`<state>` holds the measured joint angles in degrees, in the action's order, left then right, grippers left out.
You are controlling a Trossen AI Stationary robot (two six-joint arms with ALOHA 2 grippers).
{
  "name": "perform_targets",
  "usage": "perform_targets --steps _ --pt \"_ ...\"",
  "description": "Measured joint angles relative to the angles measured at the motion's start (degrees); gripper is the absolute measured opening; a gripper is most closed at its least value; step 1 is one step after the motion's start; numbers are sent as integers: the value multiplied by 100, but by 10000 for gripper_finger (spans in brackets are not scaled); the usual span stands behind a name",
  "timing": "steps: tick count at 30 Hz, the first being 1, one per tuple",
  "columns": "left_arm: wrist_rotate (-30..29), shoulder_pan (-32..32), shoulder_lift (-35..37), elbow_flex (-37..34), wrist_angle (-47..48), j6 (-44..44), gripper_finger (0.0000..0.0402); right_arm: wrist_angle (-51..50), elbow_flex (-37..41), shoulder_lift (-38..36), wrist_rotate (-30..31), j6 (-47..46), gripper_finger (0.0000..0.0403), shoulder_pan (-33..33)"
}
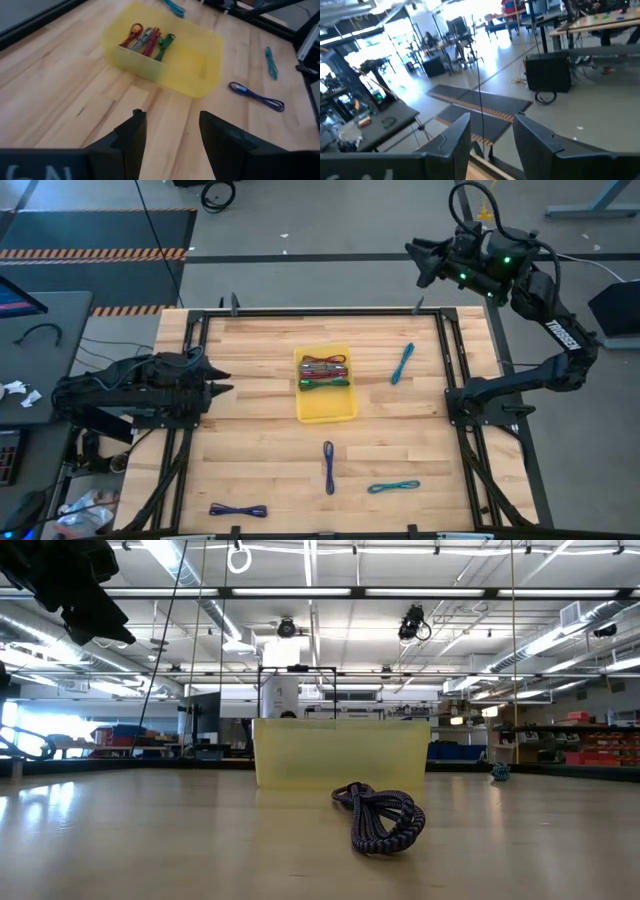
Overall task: Pick and place USB-C Cables
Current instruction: Put the top light blue charger cable into the yellow bin
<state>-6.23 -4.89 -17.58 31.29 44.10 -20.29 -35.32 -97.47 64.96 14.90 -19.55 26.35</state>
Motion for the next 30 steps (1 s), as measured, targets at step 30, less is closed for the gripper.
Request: perform_targets --steps 30 --pt "9 0 0 0 33 4 188 404 1 1320 -11 2 151 0"
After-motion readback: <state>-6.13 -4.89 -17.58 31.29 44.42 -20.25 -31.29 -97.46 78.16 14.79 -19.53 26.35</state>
